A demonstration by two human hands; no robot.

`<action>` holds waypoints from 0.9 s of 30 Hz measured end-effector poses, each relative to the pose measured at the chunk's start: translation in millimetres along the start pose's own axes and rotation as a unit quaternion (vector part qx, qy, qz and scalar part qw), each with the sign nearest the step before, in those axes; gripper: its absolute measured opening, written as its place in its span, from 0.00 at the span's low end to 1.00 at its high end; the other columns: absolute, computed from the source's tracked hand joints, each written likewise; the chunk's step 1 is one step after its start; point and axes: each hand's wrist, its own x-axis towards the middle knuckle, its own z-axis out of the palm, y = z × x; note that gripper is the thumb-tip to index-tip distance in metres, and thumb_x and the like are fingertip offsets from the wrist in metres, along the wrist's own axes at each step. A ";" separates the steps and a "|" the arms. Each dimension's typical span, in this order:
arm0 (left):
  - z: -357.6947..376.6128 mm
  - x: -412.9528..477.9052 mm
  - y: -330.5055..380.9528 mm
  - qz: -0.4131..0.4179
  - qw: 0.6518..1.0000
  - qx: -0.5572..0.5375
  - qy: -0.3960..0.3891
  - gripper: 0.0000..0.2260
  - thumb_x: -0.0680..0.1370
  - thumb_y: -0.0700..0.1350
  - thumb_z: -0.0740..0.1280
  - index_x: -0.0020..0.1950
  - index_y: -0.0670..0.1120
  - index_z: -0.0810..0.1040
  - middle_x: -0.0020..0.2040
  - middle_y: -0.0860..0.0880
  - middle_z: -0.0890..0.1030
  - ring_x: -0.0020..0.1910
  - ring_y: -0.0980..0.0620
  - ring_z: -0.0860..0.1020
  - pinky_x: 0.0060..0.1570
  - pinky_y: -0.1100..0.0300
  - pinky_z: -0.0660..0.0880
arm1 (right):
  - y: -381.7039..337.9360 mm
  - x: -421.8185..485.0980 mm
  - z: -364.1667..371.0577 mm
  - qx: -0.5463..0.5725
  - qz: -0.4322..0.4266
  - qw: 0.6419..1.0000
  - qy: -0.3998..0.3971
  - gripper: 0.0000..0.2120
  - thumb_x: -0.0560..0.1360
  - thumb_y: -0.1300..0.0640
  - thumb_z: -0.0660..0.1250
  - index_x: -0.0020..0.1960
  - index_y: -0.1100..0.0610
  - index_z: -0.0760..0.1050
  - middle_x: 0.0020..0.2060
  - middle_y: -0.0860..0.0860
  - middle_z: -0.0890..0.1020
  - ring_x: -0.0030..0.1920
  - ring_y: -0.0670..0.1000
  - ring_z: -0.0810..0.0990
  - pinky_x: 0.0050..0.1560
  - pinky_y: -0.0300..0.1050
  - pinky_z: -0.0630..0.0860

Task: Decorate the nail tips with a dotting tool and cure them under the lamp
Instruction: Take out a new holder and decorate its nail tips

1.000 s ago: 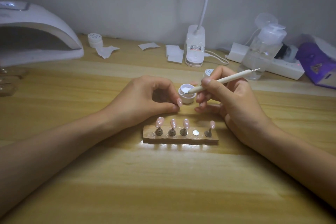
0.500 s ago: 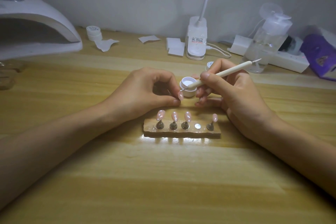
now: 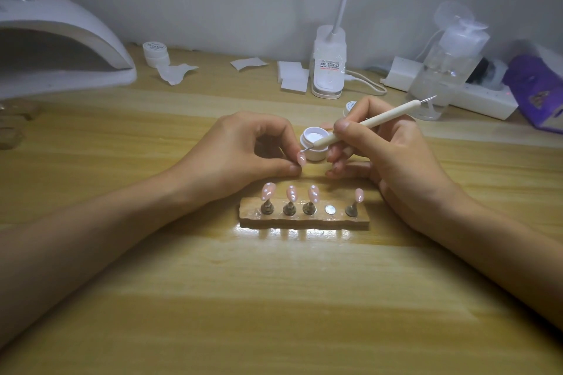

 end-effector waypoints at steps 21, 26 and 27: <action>-0.4 -0.2 -0.3 -0.001 1.000 -0.007 -0.003 0.10 0.70 0.38 0.77 0.38 0.52 0.82 0.38 0.56 0.85 0.39 0.63 0.82 0.44 0.72 0.74 | -0.6 -0.2 -1.3 0.035 -0.039 0.999 -0.007 0.10 0.77 0.59 0.67 0.38 0.53 0.73 0.33 0.55 0.81 0.33 0.49 0.80 0.35 0.43 0.79; -0.3 -0.1 0.2 -0.001 1.000 -0.004 -0.002 0.09 0.70 0.37 0.77 0.38 0.51 0.82 0.37 0.57 0.84 0.38 0.64 0.81 0.43 0.72 0.73 | -2.4 -0.8 -1.2 0.041 -0.046 0.998 -0.009 0.09 0.76 0.58 0.67 0.38 0.52 0.73 0.32 0.54 0.81 0.33 0.49 0.80 0.35 0.42 0.79; -0.3 -0.1 0.2 -0.001 1.000 -0.004 -0.002 0.10 0.70 0.37 0.77 0.38 0.51 0.82 0.37 0.57 0.84 0.38 0.63 0.81 0.43 0.72 0.73 | -2.6 -0.9 -1.2 0.042 -0.047 0.998 -0.010 0.09 0.77 0.58 0.67 0.38 0.52 0.73 0.33 0.54 0.81 0.34 0.49 0.80 0.35 0.42 0.79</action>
